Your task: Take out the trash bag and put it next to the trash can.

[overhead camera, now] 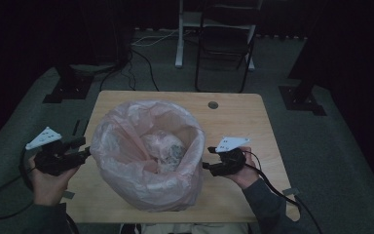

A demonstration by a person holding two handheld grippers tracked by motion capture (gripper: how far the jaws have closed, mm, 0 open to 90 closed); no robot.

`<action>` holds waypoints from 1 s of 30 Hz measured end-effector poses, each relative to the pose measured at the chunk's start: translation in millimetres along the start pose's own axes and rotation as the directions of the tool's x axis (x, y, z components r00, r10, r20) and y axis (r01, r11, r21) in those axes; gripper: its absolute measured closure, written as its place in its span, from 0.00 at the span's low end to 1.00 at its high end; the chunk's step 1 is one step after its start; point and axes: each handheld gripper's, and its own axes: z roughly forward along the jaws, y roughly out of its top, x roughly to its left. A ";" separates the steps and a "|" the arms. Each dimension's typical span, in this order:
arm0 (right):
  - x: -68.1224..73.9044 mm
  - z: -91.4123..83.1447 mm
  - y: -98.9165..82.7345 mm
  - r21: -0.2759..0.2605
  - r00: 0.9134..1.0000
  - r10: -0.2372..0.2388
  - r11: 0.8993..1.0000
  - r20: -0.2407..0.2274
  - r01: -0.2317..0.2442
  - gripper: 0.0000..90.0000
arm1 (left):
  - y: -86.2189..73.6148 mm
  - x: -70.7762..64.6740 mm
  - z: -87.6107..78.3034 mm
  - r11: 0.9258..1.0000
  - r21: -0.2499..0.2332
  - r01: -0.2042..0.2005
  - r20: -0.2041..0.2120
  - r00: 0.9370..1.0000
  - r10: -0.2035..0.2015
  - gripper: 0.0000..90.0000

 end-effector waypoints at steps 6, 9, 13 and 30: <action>15.2 -1.1 -5.6 -0.032 1.000 -0.021 0.999 -0.021 0.020 0.33 | 7.5 -0.3 -0.8 1.000 -0.018 0.000 -0.008 1.000 0.000 0.45; 23.3 -5.8 -6.3 -0.072 0.999 -0.040 0.997 -0.027 0.038 0.30 | 10.6 0.0 -3.1 1.000 -0.031 0.005 -0.014 1.000 -0.005 0.45; 32.2 -15.2 -2.1 -0.128 0.997 -0.075 0.989 -0.015 0.073 0.29 | 15.0 1.0 -7.9 0.999 -0.051 0.014 -0.024 1.000 -0.016 0.45; 50.4 -23.8 13.9 -0.282 0.983 -0.182 0.945 -0.036 0.165 0.59 | 24.5 -6.8 -10.7 0.997 -0.079 0.005 -0.006 1.000 -0.006 0.45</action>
